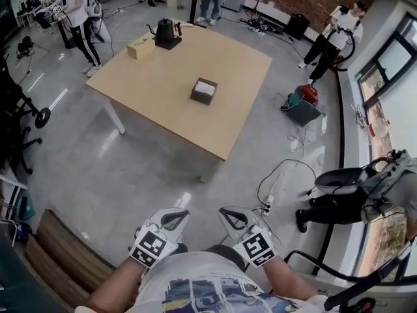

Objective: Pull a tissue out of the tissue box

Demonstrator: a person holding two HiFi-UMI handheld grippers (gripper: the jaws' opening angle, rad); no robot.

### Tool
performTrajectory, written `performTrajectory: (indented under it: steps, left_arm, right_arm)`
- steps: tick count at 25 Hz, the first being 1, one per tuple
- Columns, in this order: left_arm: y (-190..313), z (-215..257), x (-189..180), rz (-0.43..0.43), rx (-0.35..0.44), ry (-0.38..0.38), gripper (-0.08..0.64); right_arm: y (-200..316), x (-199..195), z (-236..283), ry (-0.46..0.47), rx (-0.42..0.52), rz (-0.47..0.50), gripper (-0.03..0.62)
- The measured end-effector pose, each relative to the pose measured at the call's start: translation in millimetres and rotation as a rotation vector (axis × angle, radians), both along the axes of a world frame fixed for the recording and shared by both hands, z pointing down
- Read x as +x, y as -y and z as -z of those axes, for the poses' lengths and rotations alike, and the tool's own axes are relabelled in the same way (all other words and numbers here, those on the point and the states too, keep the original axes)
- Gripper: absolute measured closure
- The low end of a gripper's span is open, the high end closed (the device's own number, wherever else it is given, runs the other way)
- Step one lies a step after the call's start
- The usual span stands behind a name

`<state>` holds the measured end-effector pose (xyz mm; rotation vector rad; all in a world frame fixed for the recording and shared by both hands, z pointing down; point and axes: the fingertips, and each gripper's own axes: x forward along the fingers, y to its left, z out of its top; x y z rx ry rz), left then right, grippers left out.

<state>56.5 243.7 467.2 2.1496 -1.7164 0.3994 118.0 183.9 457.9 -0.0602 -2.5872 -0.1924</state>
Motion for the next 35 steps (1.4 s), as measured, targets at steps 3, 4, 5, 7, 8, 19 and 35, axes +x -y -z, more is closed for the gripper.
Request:
performTrajectory:
  steps: [3, 4, 5, 7, 8, 19, 35]
  left_arm:
    - [4, -12, -27, -0.007, -0.023, -0.005, 0.557]
    - [8, -14, -33, -0.008, -0.027, -0.008, 0.557]
    - [12, -17, -37, -0.009, -0.029, -0.010, 0.557]
    - [24, -21, -43, -0.012, -0.035, -0.013, 0.557]
    - [33, -24, -45, -0.013, -0.039, -0.014, 0.557]
    - [174, -8, -107, 0.031, -0.057, 0.057, 0.557]
    - [301, -22, -216, 0.045, -0.096, 0.185, 0.508]
  right_arm:
    - [3, -27, -1, 0.001, 0.005, -0.007, 0.588]
    - [6, -33, 0, 0.002, 0.003, -0.010, 0.588]
    - [10, -37, 0, 0.002, 0.000, -0.013, 0.588]
    - [21, -41, -2, -0.001, -0.006, -0.022, 0.588]
    - [30, -42, -4, -0.004, -0.011, -0.029, 0.588]
    - [167, -102, -6, 0.046, -0.057, -0.004, 0.588]
    - [279, -160, -21, 0.024, -0.051, -0.036, 0.588]
